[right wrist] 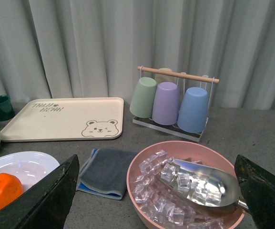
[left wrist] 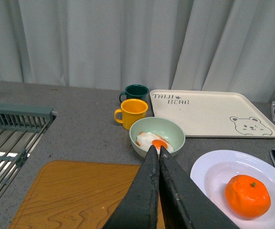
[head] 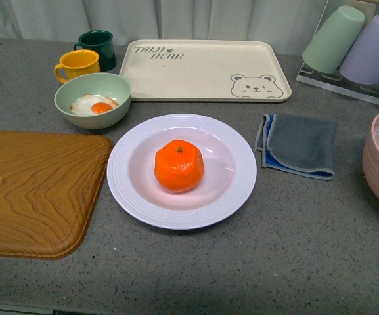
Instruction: Place orange and plate with both arms
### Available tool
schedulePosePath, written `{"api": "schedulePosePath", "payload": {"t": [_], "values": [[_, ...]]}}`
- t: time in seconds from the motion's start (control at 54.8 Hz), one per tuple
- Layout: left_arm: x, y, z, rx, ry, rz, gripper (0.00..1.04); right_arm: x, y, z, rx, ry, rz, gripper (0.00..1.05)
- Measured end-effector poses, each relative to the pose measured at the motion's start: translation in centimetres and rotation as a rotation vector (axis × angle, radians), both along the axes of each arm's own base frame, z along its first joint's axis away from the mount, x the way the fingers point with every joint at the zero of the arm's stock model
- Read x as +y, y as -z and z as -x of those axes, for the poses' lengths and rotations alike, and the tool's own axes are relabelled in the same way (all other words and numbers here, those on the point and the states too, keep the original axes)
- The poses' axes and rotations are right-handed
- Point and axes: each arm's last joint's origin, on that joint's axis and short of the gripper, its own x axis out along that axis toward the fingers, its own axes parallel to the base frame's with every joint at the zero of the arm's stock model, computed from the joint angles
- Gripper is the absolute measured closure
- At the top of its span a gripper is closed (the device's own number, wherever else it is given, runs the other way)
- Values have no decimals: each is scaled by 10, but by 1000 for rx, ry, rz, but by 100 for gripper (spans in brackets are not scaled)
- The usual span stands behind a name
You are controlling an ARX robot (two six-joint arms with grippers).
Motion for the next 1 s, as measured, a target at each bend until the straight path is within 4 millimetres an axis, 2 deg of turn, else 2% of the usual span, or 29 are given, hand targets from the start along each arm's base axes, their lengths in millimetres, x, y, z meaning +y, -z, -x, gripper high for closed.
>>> {"api": "schedulePosePath", "payload": {"t": [1.004], "values": [[0,2,31,1,0,0,101,0,0,0,0,0,0,9]]}}
